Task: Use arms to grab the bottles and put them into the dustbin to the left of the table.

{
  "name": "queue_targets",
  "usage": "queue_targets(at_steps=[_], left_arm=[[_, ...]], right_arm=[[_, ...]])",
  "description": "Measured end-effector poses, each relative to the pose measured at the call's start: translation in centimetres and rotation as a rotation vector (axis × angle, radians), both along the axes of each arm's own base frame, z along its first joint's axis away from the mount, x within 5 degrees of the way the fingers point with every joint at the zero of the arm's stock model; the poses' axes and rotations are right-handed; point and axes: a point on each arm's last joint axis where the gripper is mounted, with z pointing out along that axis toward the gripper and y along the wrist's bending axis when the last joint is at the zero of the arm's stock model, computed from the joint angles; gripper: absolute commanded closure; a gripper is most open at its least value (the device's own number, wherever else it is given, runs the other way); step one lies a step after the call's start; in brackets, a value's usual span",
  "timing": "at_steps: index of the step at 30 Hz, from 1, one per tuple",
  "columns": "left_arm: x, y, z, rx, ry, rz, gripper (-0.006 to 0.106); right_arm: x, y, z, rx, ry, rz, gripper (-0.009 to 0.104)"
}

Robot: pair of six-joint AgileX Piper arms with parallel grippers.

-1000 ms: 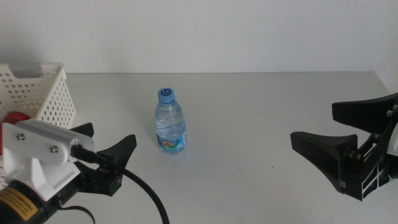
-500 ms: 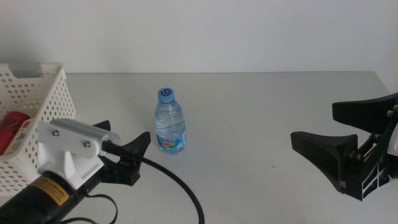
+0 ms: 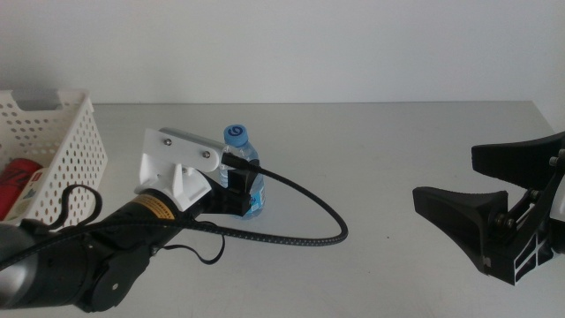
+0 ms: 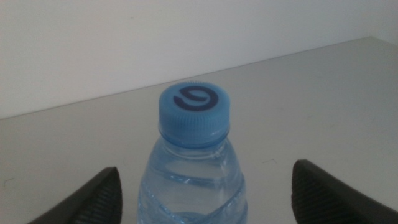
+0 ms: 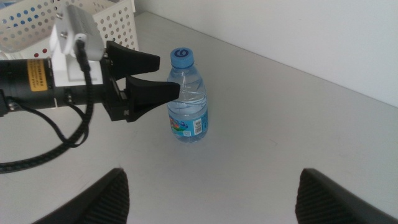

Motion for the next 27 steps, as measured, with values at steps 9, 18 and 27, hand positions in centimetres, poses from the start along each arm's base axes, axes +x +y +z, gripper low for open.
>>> queue_targets(at_steps=[9, 18, 27], left_arm=[[3.5, -1.7, -2.9, 0.027, 0.053, 0.001, 0.007], [4.6, -2.3, -4.4, 0.046, 0.079, -0.003, 0.065], [2.9, -1.8, -0.8, 0.156, 0.193, -0.049, 0.102]], right_arm=[[0.0, 0.0, 0.0, 0.000, 0.000, 0.000, 0.024], [0.0, 0.0, 0.0, 0.000, 0.000, 0.000, 0.024], [0.0, 0.0, 0.0, -0.001, 0.001, 0.000, 0.024]])
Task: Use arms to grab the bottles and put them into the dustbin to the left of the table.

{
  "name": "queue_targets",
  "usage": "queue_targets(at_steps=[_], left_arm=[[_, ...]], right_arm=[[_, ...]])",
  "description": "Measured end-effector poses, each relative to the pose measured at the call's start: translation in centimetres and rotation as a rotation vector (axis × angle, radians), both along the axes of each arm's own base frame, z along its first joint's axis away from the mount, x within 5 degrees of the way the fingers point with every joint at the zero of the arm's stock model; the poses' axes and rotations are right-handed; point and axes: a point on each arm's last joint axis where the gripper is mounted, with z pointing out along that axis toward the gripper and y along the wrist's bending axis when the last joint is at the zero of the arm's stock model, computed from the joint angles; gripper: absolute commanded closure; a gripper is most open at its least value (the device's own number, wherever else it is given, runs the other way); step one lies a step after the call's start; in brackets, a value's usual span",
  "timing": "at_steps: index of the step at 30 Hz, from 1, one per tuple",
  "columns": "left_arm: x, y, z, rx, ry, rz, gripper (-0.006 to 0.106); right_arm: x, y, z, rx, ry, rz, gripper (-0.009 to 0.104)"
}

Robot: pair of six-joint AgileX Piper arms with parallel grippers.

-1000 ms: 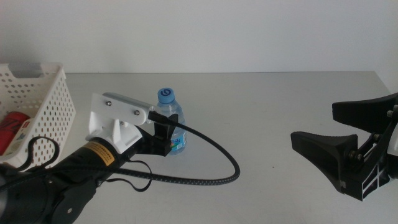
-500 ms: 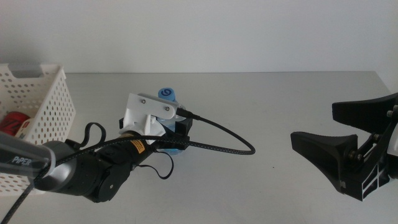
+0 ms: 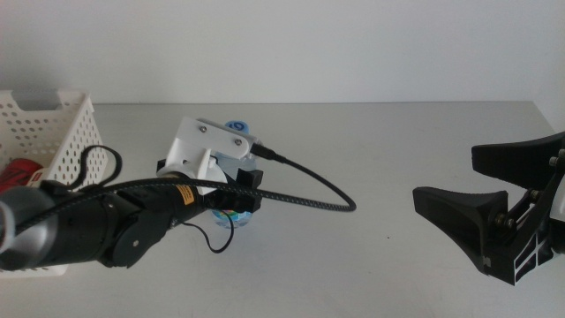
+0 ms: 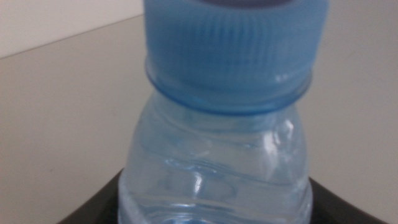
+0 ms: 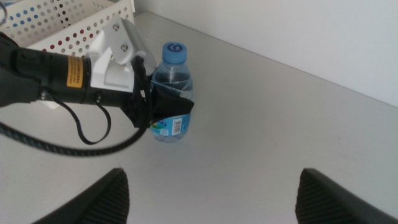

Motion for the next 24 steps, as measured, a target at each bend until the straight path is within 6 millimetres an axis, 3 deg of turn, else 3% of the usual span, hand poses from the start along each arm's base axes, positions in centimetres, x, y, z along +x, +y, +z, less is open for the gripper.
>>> queue_targets(at_steps=[8, 11, 17, 24], left_arm=[[-0.7, 1.0, 7.4, 0.013, 0.104, 0.063, 0.102], [-0.2, 2.5, 10.5, 0.059, 0.180, 0.109, 0.102], [1.3, 8.5, 15.9, 0.220, 0.301, 0.205, 0.102], [0.8, 15.2, 22.5, 0.328, 0.345, 0.325, 0.102]], right_arm=[[0.0, 0.0, 0.0, 0.000, 0.000, 0.000, 0.024], [0.0, 0.0, 0.0, 0.000, 0.000, 0.000, 0.024], [0.0, 0.0, 0.0, 0.000, 0.000, 0.000, 0.024], [0.0, 0.0, 0.0, 0.000, 0.000, 0.000, 0.024]])
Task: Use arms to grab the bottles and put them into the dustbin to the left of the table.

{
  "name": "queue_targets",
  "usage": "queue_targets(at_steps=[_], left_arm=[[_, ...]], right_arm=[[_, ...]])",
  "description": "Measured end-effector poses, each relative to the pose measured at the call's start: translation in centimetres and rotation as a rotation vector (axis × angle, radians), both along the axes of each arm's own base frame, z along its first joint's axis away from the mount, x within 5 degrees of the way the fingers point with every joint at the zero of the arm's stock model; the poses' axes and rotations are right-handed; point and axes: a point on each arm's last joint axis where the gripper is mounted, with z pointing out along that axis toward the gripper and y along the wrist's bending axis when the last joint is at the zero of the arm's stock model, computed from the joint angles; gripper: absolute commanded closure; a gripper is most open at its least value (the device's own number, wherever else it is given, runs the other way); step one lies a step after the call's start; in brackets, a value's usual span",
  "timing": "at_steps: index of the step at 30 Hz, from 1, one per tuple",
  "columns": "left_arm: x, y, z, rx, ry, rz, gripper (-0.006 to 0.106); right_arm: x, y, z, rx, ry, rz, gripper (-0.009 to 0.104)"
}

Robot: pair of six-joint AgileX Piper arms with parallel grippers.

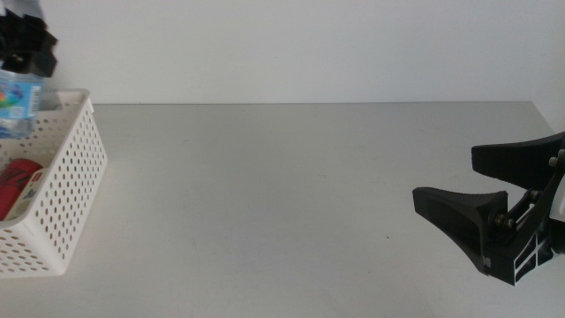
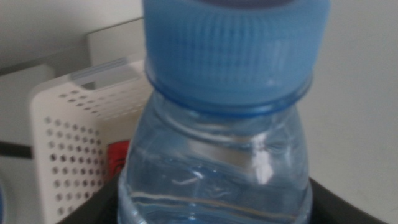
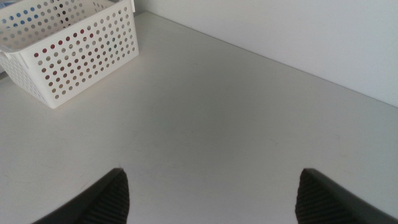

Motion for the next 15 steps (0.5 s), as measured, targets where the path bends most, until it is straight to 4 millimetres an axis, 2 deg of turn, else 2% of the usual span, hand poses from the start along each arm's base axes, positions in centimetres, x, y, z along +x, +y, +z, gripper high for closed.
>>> queue_targets(at_steps=[3, 7, 11, 15], left_arm=[[-0.7, 2.5, 1.0, 0.024, 0.029, 0.062, 0.102], [-0.9, 5.1, 0.4, 0.026, 0.102, 0.140, 0.102], [0.4, 7.3, -1.8, 0.006, 0.189, 0.194, 0.102], [2.4, 9.0, -5.0, -0.023, 0.284, 0.226, 0.102]], right_arm=[[0.0, 0.0, 0.0, 0.000, 0.000, 0.000, 0.024], [0.0, 0.0, 0.0, -0.001, 0.001, 0.000, 0.024], [0.0, 0.0, 0.0, -0.001, 0.001, 0.000, 0.024], [0.0, 0.0, 0.0, -0.001, 0.001, 0.000, 0.024]])
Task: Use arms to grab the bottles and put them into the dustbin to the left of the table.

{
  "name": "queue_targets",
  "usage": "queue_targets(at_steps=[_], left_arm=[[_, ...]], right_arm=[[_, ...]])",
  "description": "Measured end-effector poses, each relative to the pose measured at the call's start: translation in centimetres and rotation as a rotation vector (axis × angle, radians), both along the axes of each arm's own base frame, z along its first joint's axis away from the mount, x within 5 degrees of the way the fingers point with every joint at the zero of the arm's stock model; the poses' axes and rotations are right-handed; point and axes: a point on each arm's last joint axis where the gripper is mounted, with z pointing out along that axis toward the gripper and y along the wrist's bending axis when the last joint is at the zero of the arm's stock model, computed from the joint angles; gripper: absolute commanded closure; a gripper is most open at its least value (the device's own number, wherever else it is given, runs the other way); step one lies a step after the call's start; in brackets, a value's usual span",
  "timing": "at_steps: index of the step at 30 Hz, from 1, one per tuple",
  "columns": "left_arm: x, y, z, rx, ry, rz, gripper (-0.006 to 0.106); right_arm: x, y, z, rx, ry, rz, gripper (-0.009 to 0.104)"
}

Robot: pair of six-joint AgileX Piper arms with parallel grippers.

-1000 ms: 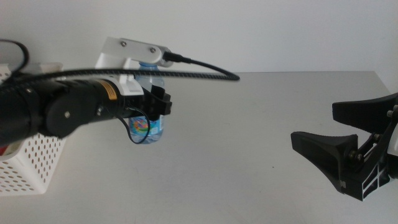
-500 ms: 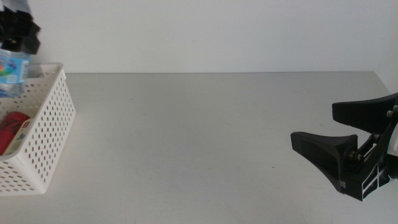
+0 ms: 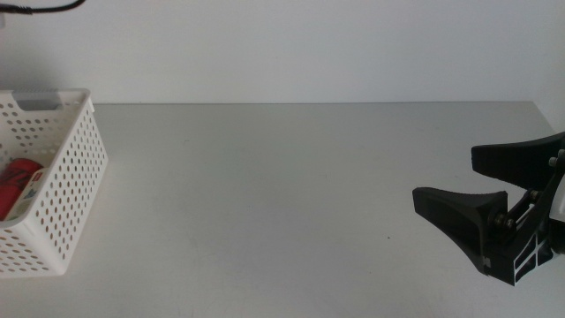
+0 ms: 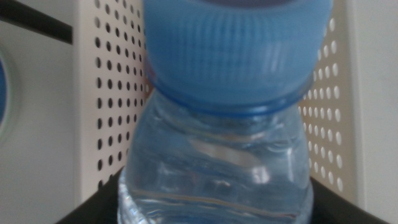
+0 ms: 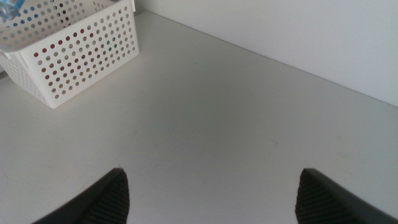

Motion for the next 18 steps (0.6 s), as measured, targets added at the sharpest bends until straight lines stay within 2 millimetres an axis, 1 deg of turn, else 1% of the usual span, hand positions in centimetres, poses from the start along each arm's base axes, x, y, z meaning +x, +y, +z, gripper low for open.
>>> queue_targets(at_steps=[5, 8, 11, 13, 18], left_arm=[[3.0, 0.8, -4.9, -0.049, 0.107, 0.016, 0.102], [4.3, 1.2, -7.5, -0.067, 0.154, 0.036, 0.102], [5.2, 1.5, -9.4, -0.070, 0.177, 0.065, 0.102], [5.5, 1.7, -9.8, -0.062, 0.174, 0.082, 0.102], [5.9, 1.9, -9.9, -0.055, 0.144, 0.093, 0.102]], right_arm=[[0.0, 0.0, 0.0, 0.000, 0.000, 0.000, 0.024], [0.0, 0.0, 0.0, 0.000, 0.000, 0.000, 0.024], [0.0, 0.0, 0.0, 0.000, 0.000, 0.000, 0.024], [0.0, 0.0, 0.0, 0.000, 0.000, 0.000, 0.024], [0.0, 0.0, 0.0, -0.001, 0.001, 0.000, 0.024]])
